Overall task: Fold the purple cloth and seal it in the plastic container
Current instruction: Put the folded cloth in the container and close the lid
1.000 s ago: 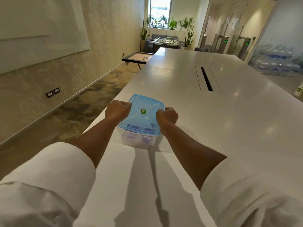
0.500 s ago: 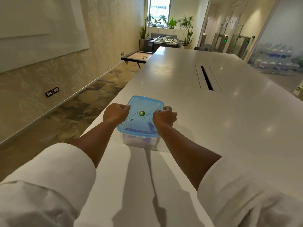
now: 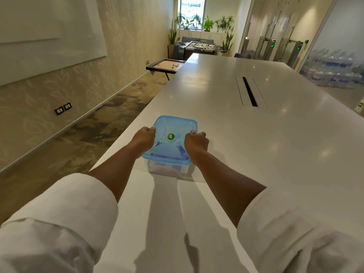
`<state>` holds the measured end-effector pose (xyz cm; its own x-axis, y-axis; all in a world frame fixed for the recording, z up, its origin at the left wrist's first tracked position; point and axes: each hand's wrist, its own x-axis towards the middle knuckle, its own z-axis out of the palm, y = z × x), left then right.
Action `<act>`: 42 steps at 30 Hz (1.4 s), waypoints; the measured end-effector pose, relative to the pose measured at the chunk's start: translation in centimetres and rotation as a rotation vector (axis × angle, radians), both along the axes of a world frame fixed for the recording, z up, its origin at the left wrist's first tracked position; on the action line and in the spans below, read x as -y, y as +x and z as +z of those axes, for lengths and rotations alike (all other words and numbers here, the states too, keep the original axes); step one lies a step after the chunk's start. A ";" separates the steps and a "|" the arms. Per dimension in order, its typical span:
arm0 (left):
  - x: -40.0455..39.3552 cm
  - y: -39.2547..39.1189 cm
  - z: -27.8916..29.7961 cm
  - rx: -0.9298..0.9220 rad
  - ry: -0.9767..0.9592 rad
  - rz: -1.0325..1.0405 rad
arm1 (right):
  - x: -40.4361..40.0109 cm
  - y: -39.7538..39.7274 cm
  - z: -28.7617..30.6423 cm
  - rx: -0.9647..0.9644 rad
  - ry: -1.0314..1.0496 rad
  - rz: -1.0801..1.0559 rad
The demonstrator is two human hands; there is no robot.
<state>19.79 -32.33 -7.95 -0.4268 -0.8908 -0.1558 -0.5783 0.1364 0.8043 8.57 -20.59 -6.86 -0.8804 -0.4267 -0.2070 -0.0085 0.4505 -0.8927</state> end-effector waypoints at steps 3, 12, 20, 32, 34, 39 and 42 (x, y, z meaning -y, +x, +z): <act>0.3 -0.1 -0.1 0.034 0.024 -0.012 | -0.1 -0.1 -0.3 0.010 -0.017 0.005; 1.3 -1.8 0.9 0.159 -0.040 0.015 | -0.1 -0.5 -0.7 0.012 -0.047 0.024; 1.8 -4.2 1.2 0.178 -0.084 0.089 | 0.0 -0.6 -0.9 -0.011 -0.034 0.029; 4.2 -5.9 1.0 -0.025 0.056 0.153 | -0.2 -0.8 -0.8 -0.041 -0.008 0.056; 4.6 -6.0 1.0 -0.069 0.101 0.146 | -0.1 -0.7 -0.8 -0.047 -0.003 0.057; 5.1 -5.8 0.8 -0.151 0.163 0.146 | -0.1 -0.5 -0.7 -0.057 0.012 0.059; 5.4 -5.8 0.5 -0.155 0.155 0.150 | -0.2 -0.4 -0.5 -0.054 0.012 0.060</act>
<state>14.04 -37.73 -7.44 -0.3214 -0.9164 -0.2384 -0.4508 -0.0733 0.8896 8.17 -20.42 -7.41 -0.8632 -0.4772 -0.1652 -0.0842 0.4585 -0.8847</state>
